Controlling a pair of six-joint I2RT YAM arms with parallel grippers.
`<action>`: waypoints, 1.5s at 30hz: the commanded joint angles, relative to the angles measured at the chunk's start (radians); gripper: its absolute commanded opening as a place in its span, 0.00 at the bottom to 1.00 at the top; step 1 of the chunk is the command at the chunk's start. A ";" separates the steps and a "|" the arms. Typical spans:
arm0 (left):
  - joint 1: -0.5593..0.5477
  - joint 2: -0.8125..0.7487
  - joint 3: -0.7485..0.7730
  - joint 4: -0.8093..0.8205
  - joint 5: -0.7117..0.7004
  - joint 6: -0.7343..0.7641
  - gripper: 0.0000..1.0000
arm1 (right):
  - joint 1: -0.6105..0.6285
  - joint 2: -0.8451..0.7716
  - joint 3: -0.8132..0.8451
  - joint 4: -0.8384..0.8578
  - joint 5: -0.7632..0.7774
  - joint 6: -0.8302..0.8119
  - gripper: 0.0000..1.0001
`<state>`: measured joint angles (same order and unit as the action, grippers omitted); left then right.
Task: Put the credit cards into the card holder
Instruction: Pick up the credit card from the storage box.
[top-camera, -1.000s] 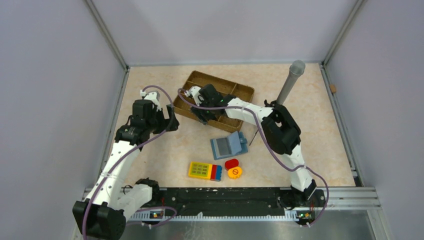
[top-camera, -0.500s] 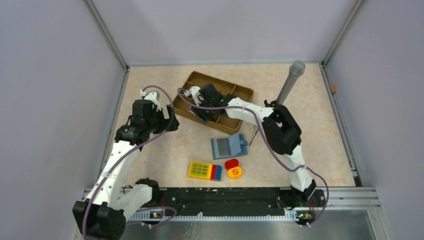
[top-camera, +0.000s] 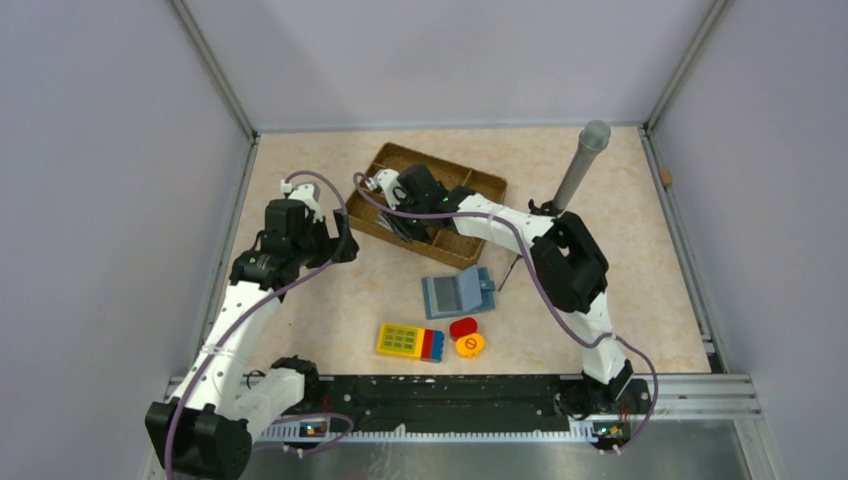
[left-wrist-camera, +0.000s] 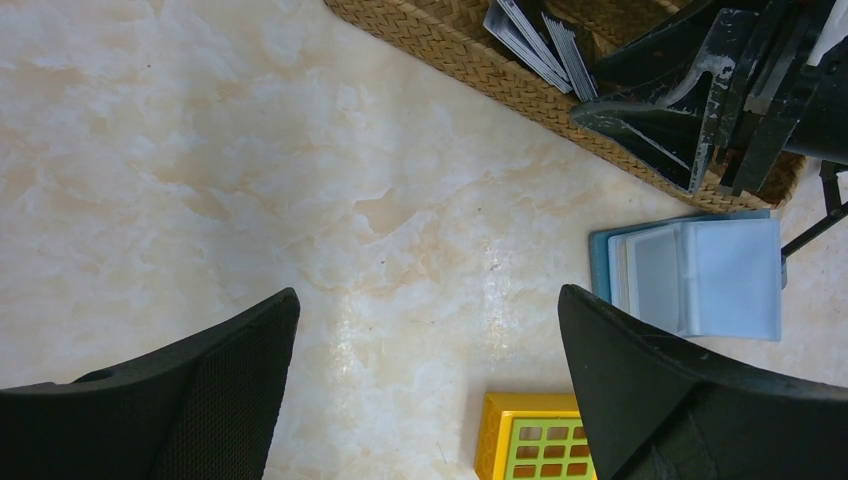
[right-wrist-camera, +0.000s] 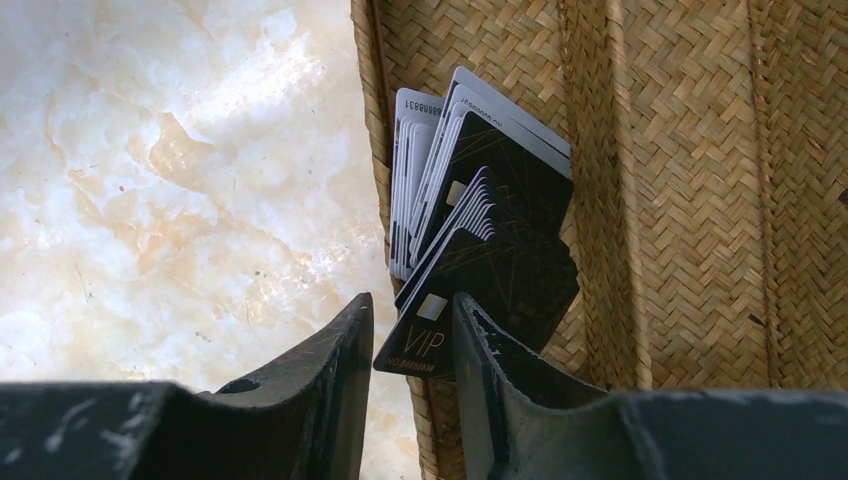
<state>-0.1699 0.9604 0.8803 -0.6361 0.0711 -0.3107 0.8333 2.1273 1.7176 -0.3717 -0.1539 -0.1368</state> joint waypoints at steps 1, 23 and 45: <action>0.006 0.003 -0.003 0.036 0.012 0.013 0.99 | 0.012 -0.049 0.028 -0.007 -0.028 -0.001 0.33; 0.006 -0.015 -0.001 0.041 0.037 0.029 0.99 | 0.025 -0.324 -0.266 0.304 0.339 0.050 0.00; -0.239 -0.044 -0.089 0.335 0.701 0.005 0.95 | 0.010 -0.977 -0.629 -0.011 -0.160 0.310 0.00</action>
<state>-0.3164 0.9020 0.7944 -0.4053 0.6777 -0.2718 0.8482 1.2301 1.1595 -0.2737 -0.0814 0.0944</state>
